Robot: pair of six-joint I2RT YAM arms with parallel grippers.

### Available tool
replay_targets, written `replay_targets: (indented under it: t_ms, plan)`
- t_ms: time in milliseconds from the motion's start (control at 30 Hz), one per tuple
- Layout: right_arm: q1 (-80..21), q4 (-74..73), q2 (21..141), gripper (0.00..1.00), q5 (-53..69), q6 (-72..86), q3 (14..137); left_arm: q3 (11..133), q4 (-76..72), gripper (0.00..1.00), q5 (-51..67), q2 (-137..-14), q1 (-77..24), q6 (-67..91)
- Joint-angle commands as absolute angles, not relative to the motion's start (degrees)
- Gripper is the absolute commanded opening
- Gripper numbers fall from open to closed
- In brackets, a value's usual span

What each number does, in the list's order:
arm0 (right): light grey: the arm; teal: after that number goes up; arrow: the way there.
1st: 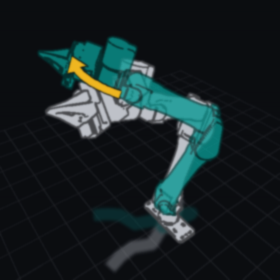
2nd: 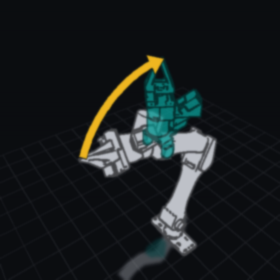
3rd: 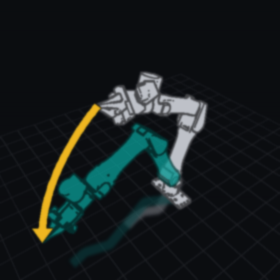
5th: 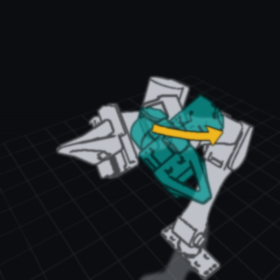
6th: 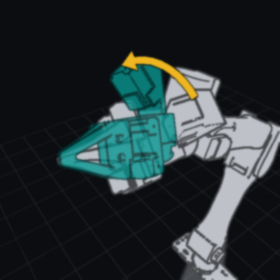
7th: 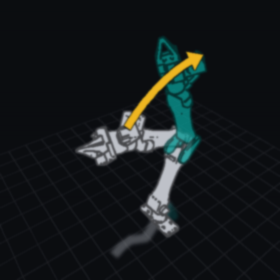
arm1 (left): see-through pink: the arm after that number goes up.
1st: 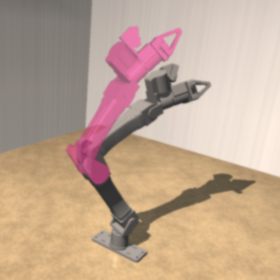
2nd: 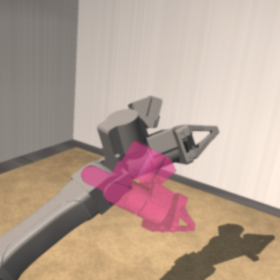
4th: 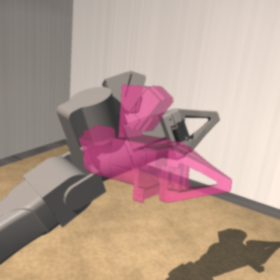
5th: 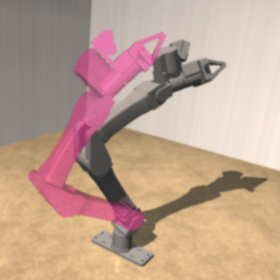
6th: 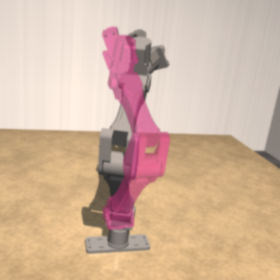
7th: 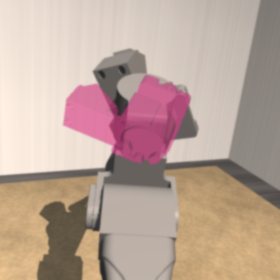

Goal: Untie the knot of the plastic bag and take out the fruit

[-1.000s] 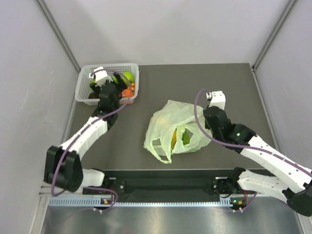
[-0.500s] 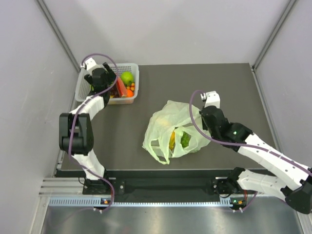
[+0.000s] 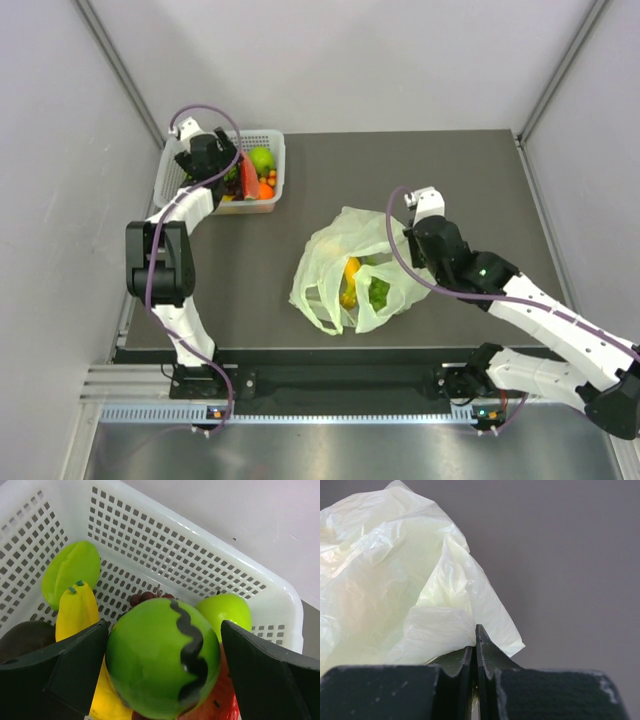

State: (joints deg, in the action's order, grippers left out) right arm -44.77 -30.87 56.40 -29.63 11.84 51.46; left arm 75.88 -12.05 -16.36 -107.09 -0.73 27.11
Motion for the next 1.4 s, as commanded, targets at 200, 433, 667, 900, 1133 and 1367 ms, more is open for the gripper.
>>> replay_targets:
  t_ms: [200,433,667,900,1133,1367]
  plan:
    - [-43.51,-27.07,52.83,0.00,-16.72,8.62,55.37,64.01,-9.93,0.99,-10.90,-87.47,-2.37,31.73]
    - [-43.24,-30.14,52.73,0.04,-0.18,6.07,56.07,52.66,-5.89,0.99,-10.47,-68.13,-8.08,34.27]
    - [-42.98,-31.90,54.40,0.13,-2.46,6.59,56.07,46.23,2.26,0.99,-7.30,-51.78,-20.02,34.89]
    - [-42.80,-31.29,57.30,0.17,-1.67,7.12,56.51,43.33,7.37,0.99,-4.57,-40.09,-38.72,40.69]
    - [-42.80,-29.80,60.55,0.28,-0.18,7.56,58.18,42.28,10.46,0.93,-8.07,-39.82,-57.63,43.94]
    - [-42.80,-29.79,65.21,0.36,1.41,7.12,62.49,40.17,12.83,0.83,-24.15,-45.07,-78.71,49.99]
